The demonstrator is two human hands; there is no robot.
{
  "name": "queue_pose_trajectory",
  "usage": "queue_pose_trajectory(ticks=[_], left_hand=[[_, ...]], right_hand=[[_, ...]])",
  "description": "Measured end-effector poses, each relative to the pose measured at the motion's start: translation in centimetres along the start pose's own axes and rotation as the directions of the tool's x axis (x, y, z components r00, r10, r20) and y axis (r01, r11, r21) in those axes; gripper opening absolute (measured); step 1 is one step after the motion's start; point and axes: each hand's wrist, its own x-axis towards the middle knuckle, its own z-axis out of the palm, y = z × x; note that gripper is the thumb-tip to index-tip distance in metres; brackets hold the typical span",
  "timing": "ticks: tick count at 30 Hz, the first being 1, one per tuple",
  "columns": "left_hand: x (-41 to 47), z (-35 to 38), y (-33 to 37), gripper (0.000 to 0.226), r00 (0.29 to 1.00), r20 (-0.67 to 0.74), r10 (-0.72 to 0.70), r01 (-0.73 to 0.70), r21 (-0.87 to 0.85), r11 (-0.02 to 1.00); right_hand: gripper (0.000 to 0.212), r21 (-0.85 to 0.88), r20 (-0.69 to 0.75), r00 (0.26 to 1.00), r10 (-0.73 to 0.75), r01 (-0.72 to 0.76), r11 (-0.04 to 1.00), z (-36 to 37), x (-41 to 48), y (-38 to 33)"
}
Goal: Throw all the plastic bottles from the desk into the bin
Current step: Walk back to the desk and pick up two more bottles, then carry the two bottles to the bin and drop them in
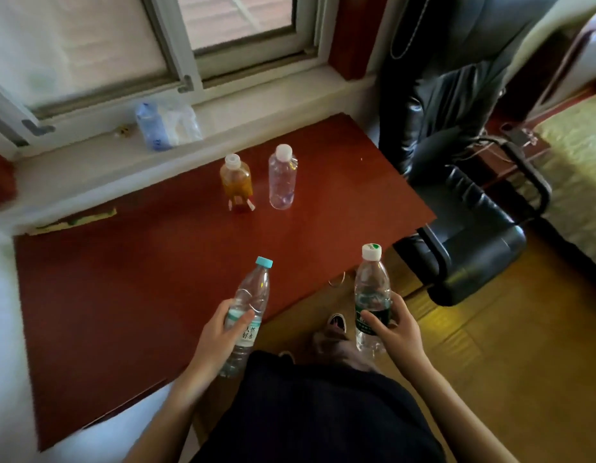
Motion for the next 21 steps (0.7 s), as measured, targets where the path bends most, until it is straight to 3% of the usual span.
queue_pose_trajectory(ticks=[3,9,12,16,21], left_hand=[[1.3,1.7,1.8,0.032,0.993,0.122,0.002,-0.01,0.06,0.998],[5.2,8.3,8.2,0.022,0.93,0.352,0.101,-0.183,0.206,0.961],[6.2,13.2,11.1,0.022,0.87,0.478,0.121,-0.268,0.253,0.93],[5.5,21.0,13.3,0.055,0.755,0.643,0.131,-0.396,0.288,0.872],[1.2,32.4,13.6,0.039,0.634,0.77,0.074,-0.488,0.323,0.811]], right_hand=[[0.048,0.068,-0.123,0.991,0.05,-0.042,0.997,-1.8,-2.5,1.6],[0.048,0.201,-0.386,0.909,0.159,-0.085,0.976,-6.8,-7.5,4.5],[0.048,0.27,-0.498,0.833,0.238,-0.112,0.956,-9.6,-10.6,7.0],[0.054,0.325,-0.606,0.721,0.335,-0.16,0.932,-13.1,-15.4,11.4],[0.049,0.411,-0.7,0.546,0.46,-0.219,0.885,-17.5,-21.5,17.0]])
